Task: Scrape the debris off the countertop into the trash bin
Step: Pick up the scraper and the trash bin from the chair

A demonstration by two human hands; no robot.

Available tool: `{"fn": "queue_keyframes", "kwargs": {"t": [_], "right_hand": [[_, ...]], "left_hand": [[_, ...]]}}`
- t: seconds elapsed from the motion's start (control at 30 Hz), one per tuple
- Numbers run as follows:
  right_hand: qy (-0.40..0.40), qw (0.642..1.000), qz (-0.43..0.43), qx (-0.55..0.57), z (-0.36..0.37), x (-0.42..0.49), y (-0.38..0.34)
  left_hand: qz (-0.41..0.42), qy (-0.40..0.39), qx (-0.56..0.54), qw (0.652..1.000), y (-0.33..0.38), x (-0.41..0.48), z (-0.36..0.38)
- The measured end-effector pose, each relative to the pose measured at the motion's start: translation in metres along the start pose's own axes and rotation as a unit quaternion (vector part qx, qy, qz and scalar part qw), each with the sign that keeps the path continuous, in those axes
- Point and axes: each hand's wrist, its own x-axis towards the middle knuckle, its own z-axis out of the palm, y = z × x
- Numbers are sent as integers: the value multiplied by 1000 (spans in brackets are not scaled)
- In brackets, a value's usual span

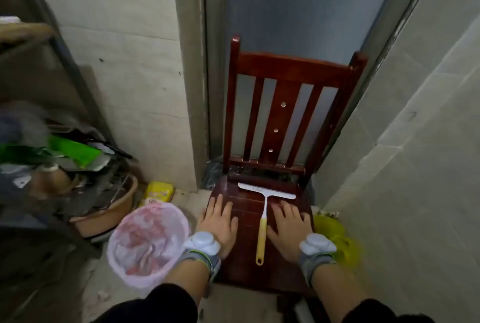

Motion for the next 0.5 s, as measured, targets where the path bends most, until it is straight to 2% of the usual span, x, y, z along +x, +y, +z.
{"fn": "queue_keyframes", "kwargs": {"t": [0.03, 0.13, 0.23, 0.37, 0.5], "right_hand": [[-34, 999, 4, -9, 19, 9, 6], [-57, 997, -20, -46, 81, 42, 22], [-78, 991, -89, -67, 143, 74, 37], [-58, 976, -169, -125, 159, 97, 50], [-7, 973, -194, -126, 177, 106, 58]], "left_hand": [[4, 3, 15, 1000, -5, 13, 21], [2, 6, 35, 999, -25, 55, 84], [13, 15, 53, 998, -48, 94, 151], [44, 53, 44, 997, -66, 123, 181], [48, 85, 41, 994, -70, 130, 201]]}}
